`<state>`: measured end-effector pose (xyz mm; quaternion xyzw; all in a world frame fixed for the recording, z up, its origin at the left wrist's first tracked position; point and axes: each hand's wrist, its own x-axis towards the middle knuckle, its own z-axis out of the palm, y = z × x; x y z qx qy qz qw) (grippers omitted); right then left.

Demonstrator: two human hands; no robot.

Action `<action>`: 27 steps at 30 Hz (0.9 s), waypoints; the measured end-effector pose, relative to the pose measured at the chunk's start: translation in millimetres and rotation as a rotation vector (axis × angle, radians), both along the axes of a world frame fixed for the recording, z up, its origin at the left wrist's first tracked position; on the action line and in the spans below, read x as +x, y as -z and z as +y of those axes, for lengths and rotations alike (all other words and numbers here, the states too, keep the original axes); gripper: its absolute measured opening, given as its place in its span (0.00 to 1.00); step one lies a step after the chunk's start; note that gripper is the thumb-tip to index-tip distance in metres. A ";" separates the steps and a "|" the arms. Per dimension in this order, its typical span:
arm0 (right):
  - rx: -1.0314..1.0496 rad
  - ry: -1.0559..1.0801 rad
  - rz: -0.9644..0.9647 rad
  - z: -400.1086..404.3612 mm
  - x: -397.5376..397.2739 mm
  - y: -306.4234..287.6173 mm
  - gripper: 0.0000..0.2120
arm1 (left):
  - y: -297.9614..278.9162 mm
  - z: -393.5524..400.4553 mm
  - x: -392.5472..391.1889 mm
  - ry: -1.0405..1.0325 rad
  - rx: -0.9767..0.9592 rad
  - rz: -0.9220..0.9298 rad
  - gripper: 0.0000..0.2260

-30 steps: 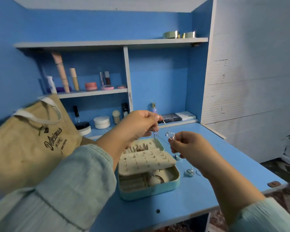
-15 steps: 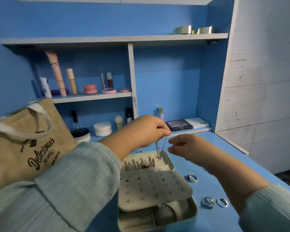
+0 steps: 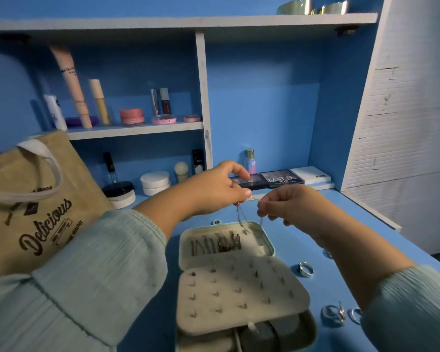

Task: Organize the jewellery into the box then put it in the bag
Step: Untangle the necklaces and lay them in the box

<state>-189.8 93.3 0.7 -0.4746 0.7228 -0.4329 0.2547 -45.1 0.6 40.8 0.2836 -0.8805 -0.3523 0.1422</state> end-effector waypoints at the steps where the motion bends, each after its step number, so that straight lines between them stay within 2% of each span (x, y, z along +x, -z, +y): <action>1: 0.002 0.007 -0.008 -0.7 -1.7 1.9 0.06 | 2.9 -3.7 1.8 0.001 0.029 0.008 0.07; 11: 0.068 -0.016 -0.037 -6.1 -1.2 13.1 0.07 | 42.2 -17.7 1.4 -0.045 0.299 0.300 0.05; 16: 0.112 0.010 0.010 -13.2 0.9 21.1 0.08 | 59.7 -22.5 -8.6 -0.130 0.270 0.160 0.05; 21: 0.204 -0.008 0.121 -21.0 3.0 27.7 0.14 | 75.1 -30.4 -22.0 -0.189 0.020 -0.052 0.07; 27: 0.290 -0.010 0.272 -30.6 5.8 29.5 0.14 | 85.8 -38.4 -34.6 -0.198 -0.111 -0.155 0.04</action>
